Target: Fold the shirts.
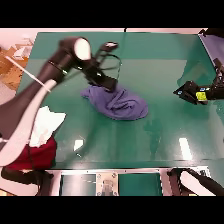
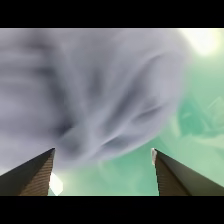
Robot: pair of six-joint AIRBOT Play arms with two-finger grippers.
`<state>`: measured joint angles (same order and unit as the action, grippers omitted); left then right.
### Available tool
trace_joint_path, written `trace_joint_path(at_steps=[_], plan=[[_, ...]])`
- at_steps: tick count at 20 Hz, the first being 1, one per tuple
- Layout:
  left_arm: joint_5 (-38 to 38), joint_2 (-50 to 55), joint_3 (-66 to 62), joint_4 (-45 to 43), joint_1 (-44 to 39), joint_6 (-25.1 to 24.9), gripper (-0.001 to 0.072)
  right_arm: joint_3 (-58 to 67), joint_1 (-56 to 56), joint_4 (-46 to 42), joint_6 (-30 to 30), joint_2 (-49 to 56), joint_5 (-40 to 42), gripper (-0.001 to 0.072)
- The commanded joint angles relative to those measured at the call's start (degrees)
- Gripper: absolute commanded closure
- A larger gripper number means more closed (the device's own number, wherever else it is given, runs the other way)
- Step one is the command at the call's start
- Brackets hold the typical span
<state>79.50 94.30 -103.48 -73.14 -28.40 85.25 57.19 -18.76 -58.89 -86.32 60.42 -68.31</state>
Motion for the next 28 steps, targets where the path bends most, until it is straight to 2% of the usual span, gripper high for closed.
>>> trace_joint_path(at_steps=[1, 3, 6, 8, 10, 12, 14, 17, 18, 19, 20, 23, 26, 28], plan=[[7.74, -0.28, 1.29, -1.60, 10.71, 0.28, -0.0004, -2.97, 0.46, 0.11, 0.04, 1.81, 0.42, 0.0276], [3.34, -0.24, 7.58, -0.68, 16.04, 0.31, -0.0005, -6.05, 1.57, 0.50, 0.04, 4.63, 2.91, 0.0276], [-11.91, -0.07, 19.67, 8.24, 20.28, -0.66, -0.0005, -7.37, 4.79, 4.94, 2.23, 11.43, 6.32, 0.0276], [-21.73, 1.14, 24.50, 16.37, 20.44, -5.49, -0.0004, -7.30, 7.96, 10.34, 5.95, 16.39, 9.94, 0.0279], [-27.71, 3.85, 25.27, 24.55, 19.98, -10.23, -0.0004, -6.51, 10.93, 13.70, 8.09, 21.16, 11.61, 0.0279], [-31.08, 6.27, 25.27, 31.74, 19.19, -14.71, -0.0003, -5.33, 13.22, 16.44, 9.55, 25.38, 11.80, 0.0280], [-31.32, 7.91, 25.27, 36.30, 18.32, -18.36, -0.0003, -4.04, 14.69, 19.04, 11.47, 28.35, 11.87, 0.0284], [-31.45, 9.42, 25.16, 36.68, 17.14, -19.54, 0.0019, -2.80, 15.10, 22.14, 14.05, 30.56, 12.02, 0.0427], [-31.04, 9.81, 25.16, 36.72, 17.09, -19.58, 0.0298, -2.73, 15.06, 22.80, 14.82, 30.62, 12.33, 0.0489], [-30.91, 9.90, 25.16, 36.65, 17.09, -19.80, 0.0617, -2.62, 14.99, 22.88, 15.13, 30.62, 12.37, 0.0629], [-30.93, 9.79, 25.11, 36.57, 17.09, -19.93, 0.0676, -2.56, 14.99, 22.91, 15.89, 30.60, 12.37, 0.0698], [-27.08, 9.68, 21.84, 35.78, 17.35, -19.93, 0.0677, -1.55, 14.88, 22.91, 17.92, 30.25, 11.67, 0.0700], [-17.29, 9.27, 13.07, 35.45, 17.35, -19.54, 0.0678, 2.73, 13.77, 22.93, 18.01, 26.49, 8.11, 0.0700], [-12.90, 7.08, 6.51, 32.87, 17.35, -17.05, 0.0678, 7.19, 11.82, 22.91, 17.99, 21.14, 6.03, 0.0700]])
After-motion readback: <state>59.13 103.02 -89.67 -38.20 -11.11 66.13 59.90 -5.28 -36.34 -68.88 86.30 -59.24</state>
